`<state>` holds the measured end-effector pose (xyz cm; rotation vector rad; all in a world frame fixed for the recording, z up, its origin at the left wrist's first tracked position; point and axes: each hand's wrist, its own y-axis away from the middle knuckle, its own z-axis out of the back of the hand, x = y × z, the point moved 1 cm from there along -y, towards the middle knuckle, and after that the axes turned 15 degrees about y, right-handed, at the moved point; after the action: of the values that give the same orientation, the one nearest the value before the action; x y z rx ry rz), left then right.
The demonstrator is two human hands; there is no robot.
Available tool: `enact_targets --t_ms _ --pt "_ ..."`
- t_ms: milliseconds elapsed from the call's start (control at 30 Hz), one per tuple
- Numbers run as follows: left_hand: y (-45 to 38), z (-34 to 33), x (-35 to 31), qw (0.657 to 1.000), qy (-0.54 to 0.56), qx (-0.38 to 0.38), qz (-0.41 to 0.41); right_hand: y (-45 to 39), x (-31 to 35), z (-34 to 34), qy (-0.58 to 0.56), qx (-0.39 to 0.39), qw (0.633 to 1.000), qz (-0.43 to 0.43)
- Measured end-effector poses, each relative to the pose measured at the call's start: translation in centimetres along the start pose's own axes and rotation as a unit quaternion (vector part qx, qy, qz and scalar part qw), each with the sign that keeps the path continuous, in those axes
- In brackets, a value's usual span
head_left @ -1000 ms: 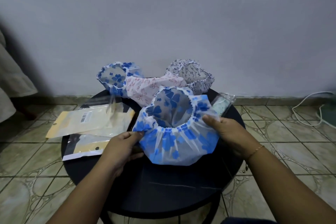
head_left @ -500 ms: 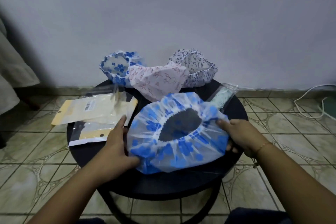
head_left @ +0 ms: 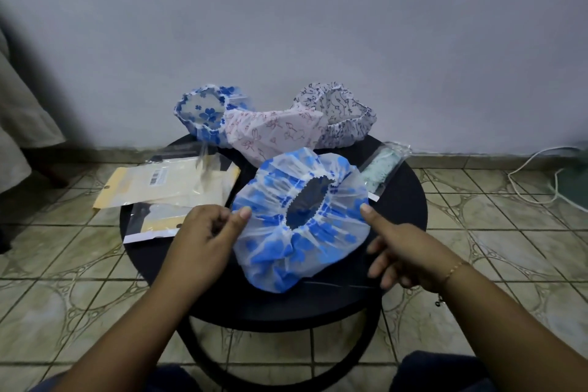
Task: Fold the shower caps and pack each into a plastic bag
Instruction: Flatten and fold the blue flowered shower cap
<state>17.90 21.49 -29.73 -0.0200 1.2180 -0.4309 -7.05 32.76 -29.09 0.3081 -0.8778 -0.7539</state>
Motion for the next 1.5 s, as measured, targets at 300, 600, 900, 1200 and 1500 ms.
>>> enact_targets --t_ms 300,600,900,1200,1500 --pt "-1.5 0.8 1.9 0.984 0.115 -0.038 0.13 -0.1 -0.3 -0.9 -0.09 0.056 0.994 0.024" --pt "-1.0 2.4 2.8 0.978 0.073 0.059 0.186 -0.3 -3.1 2.0 -0.129 0.051 0.99 -0.008" --pt "1.0 2.8 -0.8 0.94 0.014 0.28 0.195 0.1 -2.3 2.0 -0.268 0.049 0.956 0.11" --pt "0.2 1.9 -2.6 0.993 -0.012 0.04 0.108 -1.2 -2.0 1.2 -0.187 -0.06 0.976 0.091" --pt "-1.6 -2.2 -1.6 0.98 0.167 0.028 0.102 -2.6 -1.5 0.7 -0.136 -0.071 0.984 0.084"
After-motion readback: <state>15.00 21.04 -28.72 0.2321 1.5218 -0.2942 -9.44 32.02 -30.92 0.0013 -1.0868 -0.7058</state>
